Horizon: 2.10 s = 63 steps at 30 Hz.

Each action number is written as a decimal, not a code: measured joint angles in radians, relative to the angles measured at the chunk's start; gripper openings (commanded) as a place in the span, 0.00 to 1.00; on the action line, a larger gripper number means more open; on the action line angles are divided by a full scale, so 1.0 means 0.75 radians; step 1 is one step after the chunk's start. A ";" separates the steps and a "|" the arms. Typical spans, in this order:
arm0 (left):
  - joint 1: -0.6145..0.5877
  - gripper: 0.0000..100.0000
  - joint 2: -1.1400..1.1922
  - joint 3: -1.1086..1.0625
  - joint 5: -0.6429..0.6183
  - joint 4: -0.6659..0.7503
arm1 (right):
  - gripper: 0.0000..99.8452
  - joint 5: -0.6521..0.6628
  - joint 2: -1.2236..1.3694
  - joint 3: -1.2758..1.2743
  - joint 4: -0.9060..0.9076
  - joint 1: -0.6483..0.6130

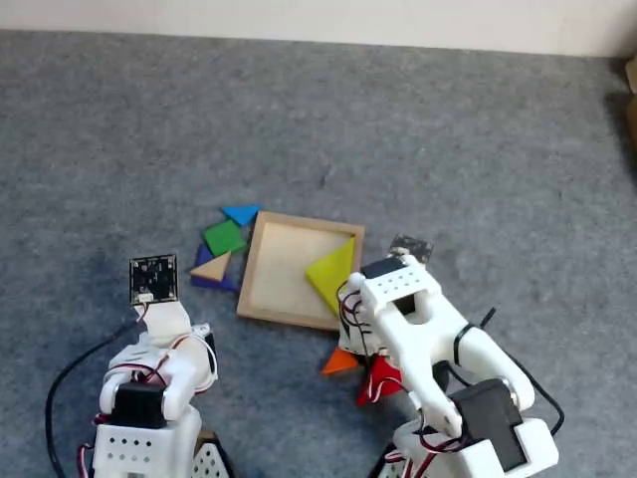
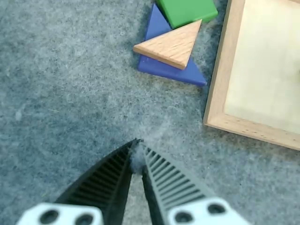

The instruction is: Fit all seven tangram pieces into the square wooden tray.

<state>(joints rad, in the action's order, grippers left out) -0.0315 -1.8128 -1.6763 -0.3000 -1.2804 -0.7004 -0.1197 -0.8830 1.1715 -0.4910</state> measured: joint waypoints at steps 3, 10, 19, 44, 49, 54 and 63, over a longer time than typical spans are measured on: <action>0.000 0.01 0.000 0.000 0.000 0.000 | 0.25 0.000 0.002 0.000 0.000 0.000; 0.000 0.01 0.000 0.000 0.000 0.000 | 0.19 0.000 0.002 0.002 0.010 0.008; 0.000 0.01 0.000 0.000 0.000 0.000 | 0.19 0.139 0.025 0.027 0.012 0.110; 0.000 0.01 0.000 0.000 0.000 0.000 | 0.19 0.440 0.033 0.601 0.364 0.325; 0.000 0.01 0.000 0.000 0.000 0.000 | 0.28 0.440 0.065 0.626 0.374 0.323; 0.000 0.01 0.000 0.000 0.000 0.000 | 0.40 0.440 0.070 0.604 0.383 0.321; 0.000 0.01 0.000 0.000 0.000 0.000 | 0.40 0.442 0.070 0.325 0.104 0.231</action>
<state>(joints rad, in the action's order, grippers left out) -0.0315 -1.8128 -1.6763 -0.3000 -1.2804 -0.3690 -0.0675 -0.6391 1.2497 -0.3176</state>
